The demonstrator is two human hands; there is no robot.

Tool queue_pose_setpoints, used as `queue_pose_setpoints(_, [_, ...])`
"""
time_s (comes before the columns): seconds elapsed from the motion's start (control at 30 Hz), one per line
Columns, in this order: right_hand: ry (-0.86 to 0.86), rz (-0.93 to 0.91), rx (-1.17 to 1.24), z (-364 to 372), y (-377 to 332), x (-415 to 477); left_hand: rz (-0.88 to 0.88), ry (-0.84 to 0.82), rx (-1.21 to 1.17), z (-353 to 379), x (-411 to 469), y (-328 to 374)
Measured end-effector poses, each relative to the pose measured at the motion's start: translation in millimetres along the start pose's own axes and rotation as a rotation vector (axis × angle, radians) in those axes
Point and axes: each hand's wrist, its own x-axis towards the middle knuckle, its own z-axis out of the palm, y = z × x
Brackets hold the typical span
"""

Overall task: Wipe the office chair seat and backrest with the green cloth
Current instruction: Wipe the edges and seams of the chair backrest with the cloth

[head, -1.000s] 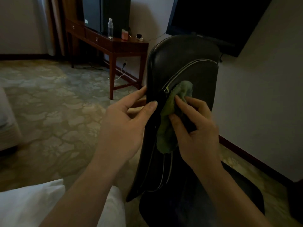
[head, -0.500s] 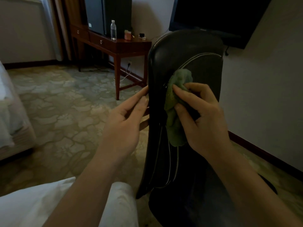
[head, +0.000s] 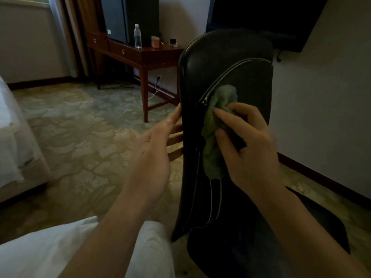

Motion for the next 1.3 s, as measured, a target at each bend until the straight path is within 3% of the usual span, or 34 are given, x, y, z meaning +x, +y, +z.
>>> queue_pose_setpoints(0.37, [-0.042,-0.006,-0.031,4,13,-17,-0.066,0.009,-0.065,-1,-6,-3])
queue_pose_setpoints(0.5, [-0.037,0.021,0.022,2,13,-8,0.006,-0.005,0.013,2,-10,-8])
queue_pose_setpoints(0.67, [0.047,0.061,0.141,11,5,-9,0.084,0.042,0.089,4,-13,-18])
queue_pose_setpoints(0.83, [0.107,0.214,0.347,18,0,-23,0.098,0.054,0.104,3,-13,-23])
queue_pose_setpoints(1.03, [0.015,0.144,0.254,24,13,-41,0.107,0.044,0.089,6,-13,-25])
queue_pose_setpoints(1.3, [0.026,0.167,0.16,0,20,-29,0.111,0.061,0.107,9,-15,-25])
